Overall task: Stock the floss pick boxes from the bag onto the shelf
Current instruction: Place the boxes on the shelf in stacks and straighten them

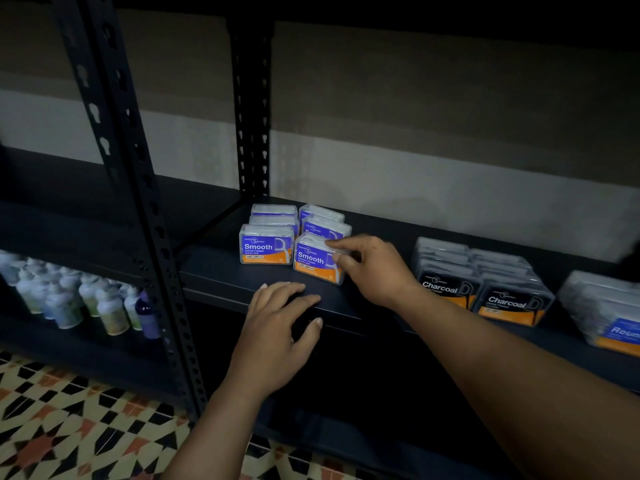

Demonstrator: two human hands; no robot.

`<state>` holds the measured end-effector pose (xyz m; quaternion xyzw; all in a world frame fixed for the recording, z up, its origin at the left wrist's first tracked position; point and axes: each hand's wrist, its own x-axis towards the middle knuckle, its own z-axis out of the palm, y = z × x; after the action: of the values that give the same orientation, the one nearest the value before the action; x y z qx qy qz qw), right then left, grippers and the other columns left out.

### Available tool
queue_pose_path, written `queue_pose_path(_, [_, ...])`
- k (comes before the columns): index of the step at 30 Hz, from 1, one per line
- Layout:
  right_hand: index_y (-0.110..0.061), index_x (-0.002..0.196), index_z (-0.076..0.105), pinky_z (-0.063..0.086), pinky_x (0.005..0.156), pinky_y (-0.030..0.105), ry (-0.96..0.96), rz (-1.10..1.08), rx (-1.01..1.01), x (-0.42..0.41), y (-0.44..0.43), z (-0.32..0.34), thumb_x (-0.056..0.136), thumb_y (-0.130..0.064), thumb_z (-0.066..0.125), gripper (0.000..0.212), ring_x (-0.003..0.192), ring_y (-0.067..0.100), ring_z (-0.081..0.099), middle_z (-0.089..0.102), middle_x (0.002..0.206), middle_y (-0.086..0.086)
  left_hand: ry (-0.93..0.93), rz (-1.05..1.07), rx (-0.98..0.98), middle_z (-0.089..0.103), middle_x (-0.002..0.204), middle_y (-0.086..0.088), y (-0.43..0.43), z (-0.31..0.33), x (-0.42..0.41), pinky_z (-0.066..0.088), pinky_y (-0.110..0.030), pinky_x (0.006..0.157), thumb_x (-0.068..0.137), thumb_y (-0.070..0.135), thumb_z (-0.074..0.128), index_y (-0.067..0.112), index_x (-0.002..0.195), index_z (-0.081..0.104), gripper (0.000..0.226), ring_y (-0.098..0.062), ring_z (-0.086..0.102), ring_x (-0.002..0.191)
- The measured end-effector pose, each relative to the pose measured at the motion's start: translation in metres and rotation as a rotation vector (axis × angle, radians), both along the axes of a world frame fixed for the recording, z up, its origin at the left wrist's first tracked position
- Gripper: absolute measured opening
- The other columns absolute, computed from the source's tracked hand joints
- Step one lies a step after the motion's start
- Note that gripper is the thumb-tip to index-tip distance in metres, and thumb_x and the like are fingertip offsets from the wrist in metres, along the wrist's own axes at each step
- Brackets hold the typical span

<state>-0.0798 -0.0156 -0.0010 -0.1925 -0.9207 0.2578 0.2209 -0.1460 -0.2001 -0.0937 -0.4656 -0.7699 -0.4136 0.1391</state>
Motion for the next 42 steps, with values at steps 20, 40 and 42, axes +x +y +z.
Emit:
queue_pose_path(20, [-0.03, 0.122, 0.068, 0.045, 0.09, 0.018, 0.04, 0.071, -0.039, 0.003, 0.002, -0.003, 0.093, -0.029, 0.063, 0.029, 0.107, 0.007, 0.06, 0.064, 0.124, -0.003, 0.012, -0.006, 0.006, 0.056, 0.129, 0.011, 0.0, -0.001, -0.001, 0.025, -0.043, 0.119, 0.088, 0.046, 0.056, 0.03, 0.119, 0.069, 0.038, -0.009, 0.043, 0.129])
queue_pose_path(40, [-0.037, 0.129, 0.061, 0.05, 0.093, 0.026, 0.147, -0.053, -0.125, 0.003, 0.011, 0.012, 0.091, -0.049, 0.057, 0.039, 0.099, 0.006, 0.064, 0.066, 0.118, -0.013, -0.005, -0.015, 0.018, 0.055, 0.131, 0.013, -0.001, -0.001, 0.0, 0.016, -0.033, 0.122, 0.088, 0.048, 0.055, 0.031, 0.12, 0.068, 0.039, -0.007, 0.043, 0.131])
queue_pose_path(42, [-0.03, 0.12, 0.067, 0.05, 0.094, 0.027, 0.166, -0.091, -0.153, -0.004, 0.018, 0.02, 0.092, -0.04, 0.058, 0.031, 0.098, 0.008, 0.065, 0.07, 0.114, -0.009, -0.007, -0.013, 0.025, 0.055, 0.13, 0.015, 0.0, -0.001, 0.0, 0.017, -0.034, 0.122, 0.088, 0.047, 0.055, 0.032, 0.12, 0.068, 0.038, -0.005, 0.042, 0.131])
